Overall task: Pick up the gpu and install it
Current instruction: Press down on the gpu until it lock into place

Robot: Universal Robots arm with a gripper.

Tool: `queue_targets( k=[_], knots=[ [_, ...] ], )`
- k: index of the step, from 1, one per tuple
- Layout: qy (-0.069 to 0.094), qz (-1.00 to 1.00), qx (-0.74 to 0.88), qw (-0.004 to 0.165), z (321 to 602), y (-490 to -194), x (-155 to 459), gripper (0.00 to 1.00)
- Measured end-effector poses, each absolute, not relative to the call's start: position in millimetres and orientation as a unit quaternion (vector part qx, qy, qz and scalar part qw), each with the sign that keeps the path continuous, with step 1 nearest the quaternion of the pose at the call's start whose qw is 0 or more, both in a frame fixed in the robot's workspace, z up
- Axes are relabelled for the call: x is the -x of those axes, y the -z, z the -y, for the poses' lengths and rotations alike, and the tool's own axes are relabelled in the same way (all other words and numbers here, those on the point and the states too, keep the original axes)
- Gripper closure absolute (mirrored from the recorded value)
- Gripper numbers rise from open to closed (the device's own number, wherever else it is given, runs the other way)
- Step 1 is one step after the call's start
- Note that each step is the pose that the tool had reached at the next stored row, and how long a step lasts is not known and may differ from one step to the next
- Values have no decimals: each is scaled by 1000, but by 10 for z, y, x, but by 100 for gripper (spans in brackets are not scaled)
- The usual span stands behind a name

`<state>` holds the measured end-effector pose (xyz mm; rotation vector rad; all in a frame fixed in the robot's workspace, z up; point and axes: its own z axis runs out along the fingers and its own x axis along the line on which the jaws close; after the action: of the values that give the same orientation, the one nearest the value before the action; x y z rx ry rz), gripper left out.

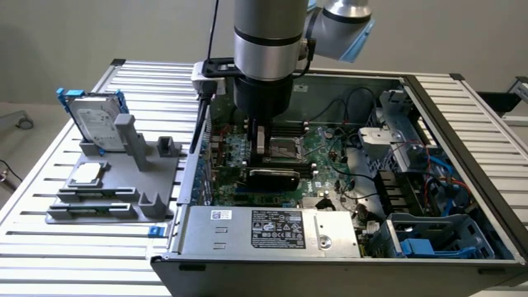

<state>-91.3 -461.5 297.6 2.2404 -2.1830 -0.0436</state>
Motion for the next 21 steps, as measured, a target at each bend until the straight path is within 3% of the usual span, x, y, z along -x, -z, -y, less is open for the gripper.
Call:
queue_targets(
  k=[21],
  knots=[
    [8, 696, -718, 1, 4532, -2771, 995, 89]
  ],
)
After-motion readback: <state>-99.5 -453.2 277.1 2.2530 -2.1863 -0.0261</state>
